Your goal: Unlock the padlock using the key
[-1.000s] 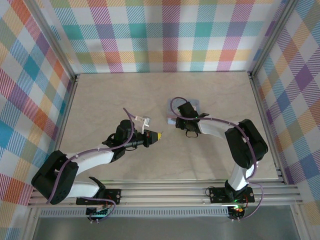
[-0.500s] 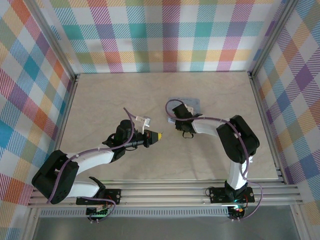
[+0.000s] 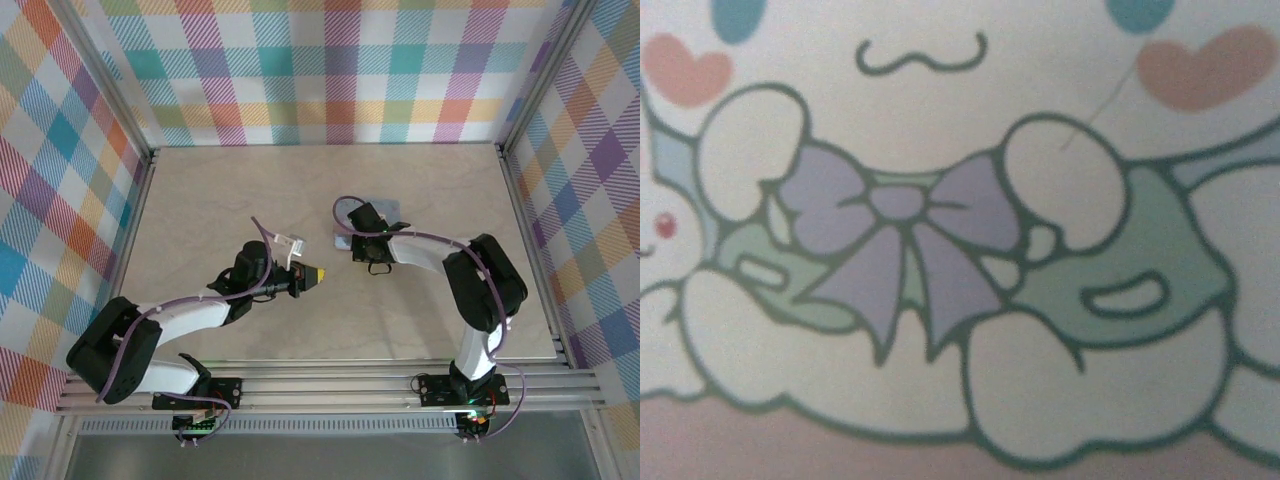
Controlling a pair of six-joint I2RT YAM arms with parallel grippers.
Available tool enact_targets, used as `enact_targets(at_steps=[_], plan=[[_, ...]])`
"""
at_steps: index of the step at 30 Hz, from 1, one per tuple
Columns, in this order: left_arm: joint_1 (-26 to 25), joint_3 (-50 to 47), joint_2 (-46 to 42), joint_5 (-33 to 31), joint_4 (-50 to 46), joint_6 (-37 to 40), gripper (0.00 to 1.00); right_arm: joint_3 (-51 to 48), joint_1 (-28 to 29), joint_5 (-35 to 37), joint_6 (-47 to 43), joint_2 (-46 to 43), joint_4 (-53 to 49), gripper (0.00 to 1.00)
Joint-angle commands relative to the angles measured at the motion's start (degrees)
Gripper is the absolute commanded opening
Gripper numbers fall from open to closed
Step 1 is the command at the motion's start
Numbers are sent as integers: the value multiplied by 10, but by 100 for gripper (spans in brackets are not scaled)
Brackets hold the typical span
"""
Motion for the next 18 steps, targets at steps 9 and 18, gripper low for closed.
enact_targets(at_steps=[9, 18], plan=[[-77, 26, 119, -61, 145, 23, 0, 84, -32, -248, 4, -101, -194, 0], [-78, 20, 151, -108, 235, 11, 0, 101, -56, -370, 29, -93, -219, 0]])
